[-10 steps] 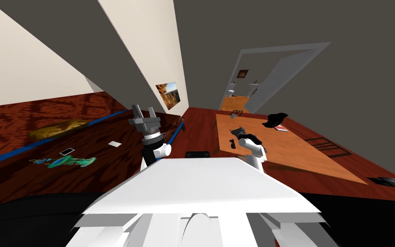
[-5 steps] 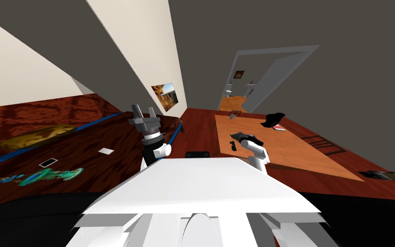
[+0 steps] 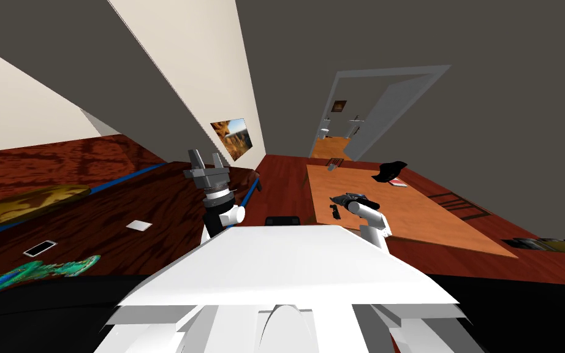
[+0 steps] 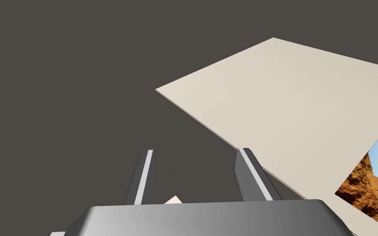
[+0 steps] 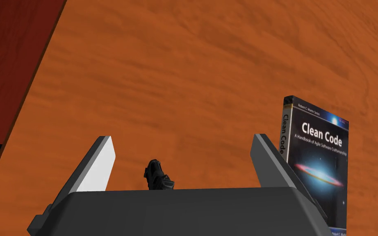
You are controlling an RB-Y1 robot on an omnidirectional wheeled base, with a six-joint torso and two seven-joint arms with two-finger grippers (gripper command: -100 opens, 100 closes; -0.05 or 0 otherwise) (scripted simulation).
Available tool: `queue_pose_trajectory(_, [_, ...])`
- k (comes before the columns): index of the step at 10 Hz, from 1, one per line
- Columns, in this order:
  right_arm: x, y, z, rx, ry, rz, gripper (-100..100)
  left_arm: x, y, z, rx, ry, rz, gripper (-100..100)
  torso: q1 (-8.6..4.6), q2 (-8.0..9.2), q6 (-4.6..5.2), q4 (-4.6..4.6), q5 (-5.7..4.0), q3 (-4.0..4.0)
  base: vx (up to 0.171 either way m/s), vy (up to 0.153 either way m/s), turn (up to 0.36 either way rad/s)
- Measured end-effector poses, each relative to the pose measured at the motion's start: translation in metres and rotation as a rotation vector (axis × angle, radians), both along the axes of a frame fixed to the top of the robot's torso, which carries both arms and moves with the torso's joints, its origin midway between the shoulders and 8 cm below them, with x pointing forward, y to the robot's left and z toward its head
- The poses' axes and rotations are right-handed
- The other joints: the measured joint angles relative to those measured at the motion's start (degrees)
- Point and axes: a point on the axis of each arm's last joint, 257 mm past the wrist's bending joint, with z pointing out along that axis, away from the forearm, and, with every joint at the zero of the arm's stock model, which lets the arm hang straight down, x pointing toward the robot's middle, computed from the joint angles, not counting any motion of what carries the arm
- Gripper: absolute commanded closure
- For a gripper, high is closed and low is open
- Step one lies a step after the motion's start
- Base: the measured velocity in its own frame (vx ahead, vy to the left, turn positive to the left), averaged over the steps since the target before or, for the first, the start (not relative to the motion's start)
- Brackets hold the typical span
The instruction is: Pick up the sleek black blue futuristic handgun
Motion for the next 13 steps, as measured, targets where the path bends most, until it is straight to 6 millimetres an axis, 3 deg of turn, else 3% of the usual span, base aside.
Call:
queue_pose_trajectory(3, [-0.027,0.001,-0.031,0.071,0.1,-0.035,-100,0.0,0.0,0.0,0.0,0.0,0.0,0,0.08,-0.09,-0.04,-0.02,0.0,-0.06,0.116,0.017,-0.067])
queue_pose_trajectory(6, [-0.067,-0.004,-0.054,0.139,0.203,-0.076,-100,0.0,0.0,0.0,0.0,0.0,0.0,0,0.0,-0.06,-0.02,-0.02,-0.01,-0.04,0.091,0.003,-0.051])
queue_pose_trajectory(9, [-0.096,-0.004,-0.068,0.195,0.296,-0.111,-100,0.0,0.0,0.0,0.0,0.0,0.0,0,0.04,-0.05,-0.05,-0.01,0.0,-0.04,0.099,0.008,-0.055])
queue_pose_trajectory(11, [-0.129,-0.006,-0.082,0.242,0.38,-0.146,-100,0.0,0.0,0.0,0.0,0.0,0.0,0,0.03,-0.14,-0.02,-0.04,0.0,-0.09,0.119,0.013,-0.072])
queue_pose_trajectory(13, [-0.151,-0.009,-0.09,0.277,0.441,-0.172,-100,0.0,0.0,0.0,0.0,0.0,0.0,0,0.0,-0.1,-0.04,-0.03,0.0,-0.07,0.118,-0.007,-0.056])
